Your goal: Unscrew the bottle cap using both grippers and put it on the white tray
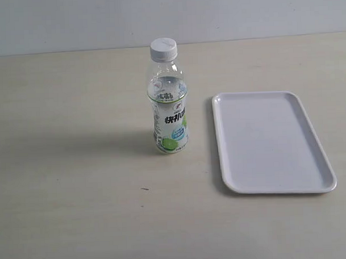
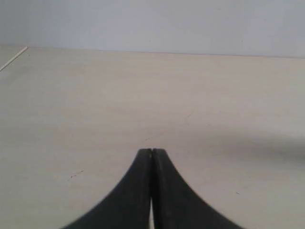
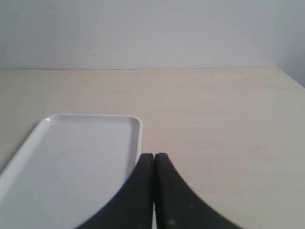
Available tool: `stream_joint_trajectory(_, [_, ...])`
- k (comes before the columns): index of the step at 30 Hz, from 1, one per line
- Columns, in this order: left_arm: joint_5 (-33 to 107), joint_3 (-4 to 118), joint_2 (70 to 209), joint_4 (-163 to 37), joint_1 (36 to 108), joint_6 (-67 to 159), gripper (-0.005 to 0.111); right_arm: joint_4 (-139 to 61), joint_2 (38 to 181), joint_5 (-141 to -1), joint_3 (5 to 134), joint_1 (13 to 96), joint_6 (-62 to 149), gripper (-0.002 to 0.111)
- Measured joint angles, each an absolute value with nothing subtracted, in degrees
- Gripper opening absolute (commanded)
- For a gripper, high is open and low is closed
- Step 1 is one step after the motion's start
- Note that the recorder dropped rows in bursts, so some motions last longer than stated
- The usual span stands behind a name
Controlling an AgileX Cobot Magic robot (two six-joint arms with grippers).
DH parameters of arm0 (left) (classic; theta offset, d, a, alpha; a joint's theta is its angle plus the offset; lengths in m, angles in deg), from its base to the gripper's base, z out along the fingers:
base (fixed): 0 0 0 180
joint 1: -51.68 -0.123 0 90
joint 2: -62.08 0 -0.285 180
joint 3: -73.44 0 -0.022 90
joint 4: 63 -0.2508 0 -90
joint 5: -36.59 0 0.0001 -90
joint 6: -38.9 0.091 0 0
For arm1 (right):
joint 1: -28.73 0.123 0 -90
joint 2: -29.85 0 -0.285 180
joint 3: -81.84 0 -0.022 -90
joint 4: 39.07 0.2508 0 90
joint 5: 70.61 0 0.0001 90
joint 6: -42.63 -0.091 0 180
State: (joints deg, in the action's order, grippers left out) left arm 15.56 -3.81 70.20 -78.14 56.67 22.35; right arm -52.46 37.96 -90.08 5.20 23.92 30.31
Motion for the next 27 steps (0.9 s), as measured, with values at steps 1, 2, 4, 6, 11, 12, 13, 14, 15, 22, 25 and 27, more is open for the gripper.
stream_joint_trajectory(1, [15.56, -3.81, 70.20, -78.14, 56.67, 22.35, 0.000, -52.46, 37.96, -90.08, 5.20, 23.92, 30.31, 0.000])
stream_joint_trajectory(2, [15.56, -3.81, 70.20, -78.14, 56.67, 22.35, 0.000, -52.46, 37.96, -90.08, 5.20, 23.92, 30.31, 0.000])
stream_joint_trajectory(4, [15.56, -3.81, 70.20, -78.14, 56.67, 22.35, 0.000, -52.46, 37.96, -90.08, 5.20, 23.92, 30.31, 0.000])
stream_joint_trajectory(6, [15.56, -3.81, 70.20, -78.30, 56.67, 22.46, 0.000, -52.46, 37.96, -90.08, 5.20, 23.92, 30.31, 0.000])
stream_joint_trajectory(11, [21.86, -3.93, 70.20, -82.76, 56.67, 23.43, 0.000, -52.46, 37.96, -90.08, 5.20, 23.92, 30.31, 0.000])
stream_joint_trajectory(12, [25.36, -3.93, 70.20, -82.76, 56.67, 23.43, 0.000, -52.46, 37.96, -90.08, 5.20, 23.92, 30.31, 0.000])
stream_joint_trajectory(13, [28.49, -3.93, 70.20, -82.76, 56.67, 23.43, 0.000, -52.46, 37.96, -90.08, 5.20, 23.92, 30.31, 0.000])
stream_joint_trajectory(14, [32.46, -3.93, 70.20, -82.76, 56.67, 23.43, 0.000, -52.46, 37.96, -90.08, 5.20, 23.92, 30.31, 0.000])
stream_joint_trajectory(15, [36.27, -3.93, 70.20, -82.76, 56.67, 23.43, 0.000, -52.46, 37.96, -90.08, 5.20, 23.92, 30.31, 0.000])
stream_joint_trajectory(22, [54.19, -3.93, 70.20, -82.94, 56.67, 19.79, 0.000, -52.46, 37.96, -90.08, 5.20, 23.92, 30.31, 0.000])
stream_joint_trajectory(25, [60.60, -3.93, 70.20, -82.94, 56.67, 9.23, 0.000, -52.46, 37.96, -89.98, 5.20, 23.92, 30.31, 0.000])
stream_joint_trajectory(27, [65.65, -3.93, 70.13, -82.07, 56.67, 4.97, 0.000, -52.46, 37.96, -89.98, 5.20, 23.92, 30.31, 0.000])
